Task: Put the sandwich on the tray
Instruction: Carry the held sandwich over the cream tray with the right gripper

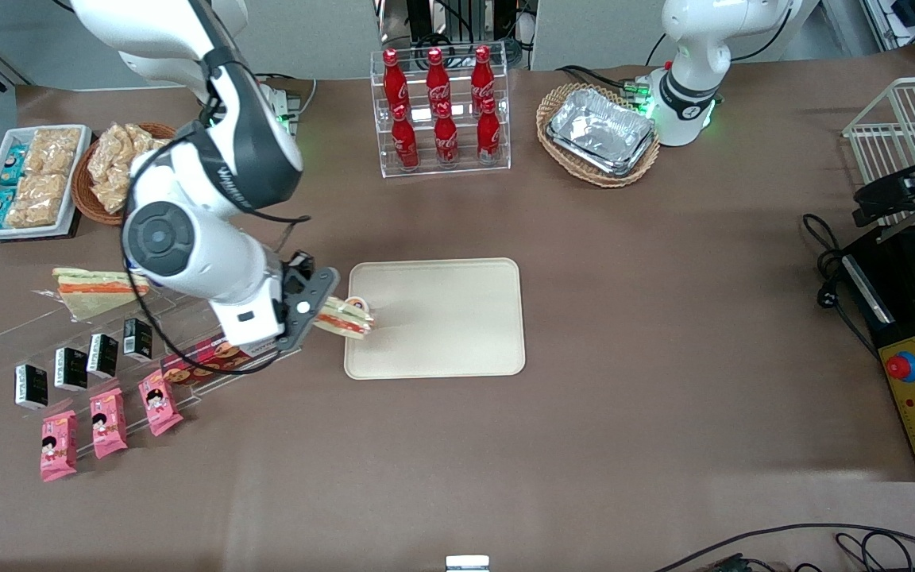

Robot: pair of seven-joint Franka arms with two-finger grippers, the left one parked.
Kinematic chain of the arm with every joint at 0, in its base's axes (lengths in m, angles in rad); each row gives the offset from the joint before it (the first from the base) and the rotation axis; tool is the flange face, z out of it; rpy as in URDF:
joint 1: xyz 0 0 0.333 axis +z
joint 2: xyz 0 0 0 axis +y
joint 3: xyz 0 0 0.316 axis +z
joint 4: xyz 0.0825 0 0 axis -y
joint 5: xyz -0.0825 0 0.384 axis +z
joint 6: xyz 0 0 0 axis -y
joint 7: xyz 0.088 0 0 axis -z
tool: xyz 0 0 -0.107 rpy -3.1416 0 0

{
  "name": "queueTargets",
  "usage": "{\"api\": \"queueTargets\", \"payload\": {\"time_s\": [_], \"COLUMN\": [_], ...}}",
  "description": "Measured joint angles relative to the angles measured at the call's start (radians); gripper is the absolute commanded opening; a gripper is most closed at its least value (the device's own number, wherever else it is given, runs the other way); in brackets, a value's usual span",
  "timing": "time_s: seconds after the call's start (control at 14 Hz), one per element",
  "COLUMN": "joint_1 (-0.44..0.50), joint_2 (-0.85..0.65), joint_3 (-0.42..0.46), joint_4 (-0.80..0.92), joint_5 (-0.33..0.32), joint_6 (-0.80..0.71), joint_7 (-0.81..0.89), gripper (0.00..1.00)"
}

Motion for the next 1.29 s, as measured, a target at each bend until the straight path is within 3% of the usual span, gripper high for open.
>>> {"api": "queueTargets", "payload": {"time_s": [0.79,1.29], "joint_1": [0.168,0.214], "joint_2": [0.2,0.297], "joint_3": [0.001,0.001], "joint_4": [-0.005,-0.005], "joint_5": [0.035,0.035], "joint_6": [0.338,0.46], "joint_7": [0.068,-0.134], "gripper": [0.0,0.0]}}
